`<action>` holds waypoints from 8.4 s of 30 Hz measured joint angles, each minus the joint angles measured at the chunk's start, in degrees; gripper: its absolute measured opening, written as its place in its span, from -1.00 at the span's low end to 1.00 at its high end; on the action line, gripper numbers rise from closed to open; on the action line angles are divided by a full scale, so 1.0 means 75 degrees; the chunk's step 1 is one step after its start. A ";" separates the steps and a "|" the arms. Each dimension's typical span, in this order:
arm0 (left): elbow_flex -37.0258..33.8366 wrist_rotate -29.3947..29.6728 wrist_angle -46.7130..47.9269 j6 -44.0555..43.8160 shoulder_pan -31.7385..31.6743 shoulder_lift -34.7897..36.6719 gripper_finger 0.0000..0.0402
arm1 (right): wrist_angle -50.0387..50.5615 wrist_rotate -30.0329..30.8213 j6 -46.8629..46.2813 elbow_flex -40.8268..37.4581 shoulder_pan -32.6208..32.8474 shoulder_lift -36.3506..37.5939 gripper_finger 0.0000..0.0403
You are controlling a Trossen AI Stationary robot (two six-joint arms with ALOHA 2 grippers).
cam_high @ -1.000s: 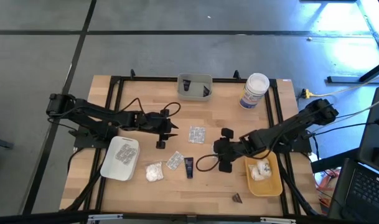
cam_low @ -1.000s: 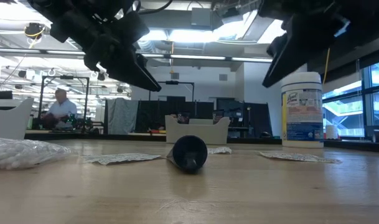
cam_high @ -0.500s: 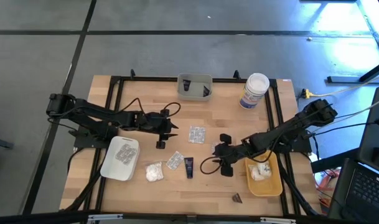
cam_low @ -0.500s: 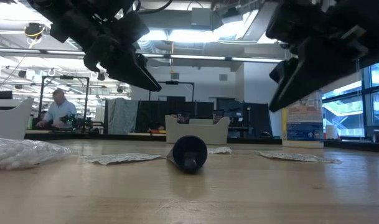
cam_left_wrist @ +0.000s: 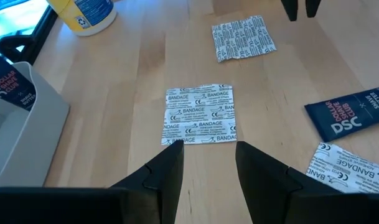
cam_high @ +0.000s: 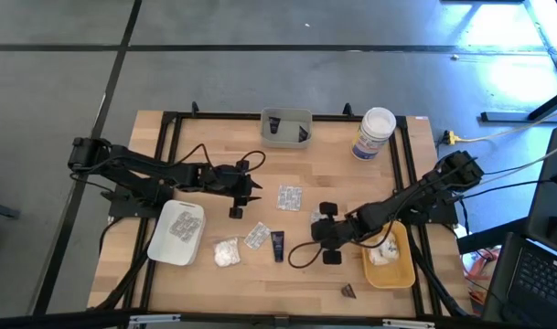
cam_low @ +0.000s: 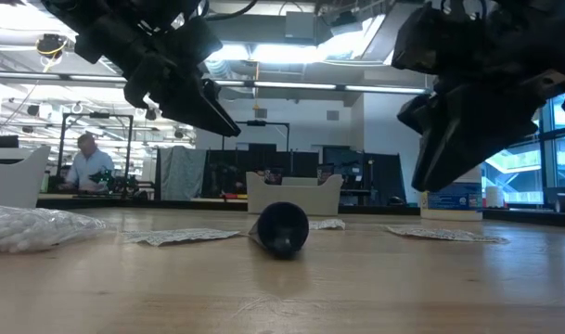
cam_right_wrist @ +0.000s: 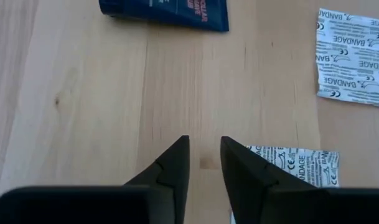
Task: Pick & Place Travel size toiletries
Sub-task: Put the bandage into the white bin
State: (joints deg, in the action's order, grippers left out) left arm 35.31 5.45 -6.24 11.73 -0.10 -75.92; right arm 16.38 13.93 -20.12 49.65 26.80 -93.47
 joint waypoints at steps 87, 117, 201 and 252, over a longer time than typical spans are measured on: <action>0.0000 -0.0020 -0.0002 0.0135 0.0002 0.0000 -0.29 | 0.2127 -0.0318 -0.0664 0.1504 -0.0659 -0.1195 -0.15; 0.0000 -0.0017 0.0000 0.0137 0.0001 0.0000 -0.29 | 0.1859 -0.0782 -0.1064 0.1545 -0.1151 -0.1926 -0.28; 0.1596 -0.2728 -0.4529 0.3301 0.1157 -0.1555 -0.29 | -0.3419 -0.3972 0.3570 0.1521 -0.0171 0.1230 -1.00; 0.1918 -0.3402 -0.5201 0.3748 0.1501 -0.1871 -0.83 | -0.3710 -0.4721 0.3541 0.1521 -0.1072 0.1230 -1.00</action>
State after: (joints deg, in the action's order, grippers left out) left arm 49.69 -20.06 -45.25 39.84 11.16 -89.95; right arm -11.44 -21.47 6.44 61.06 18.76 -84.25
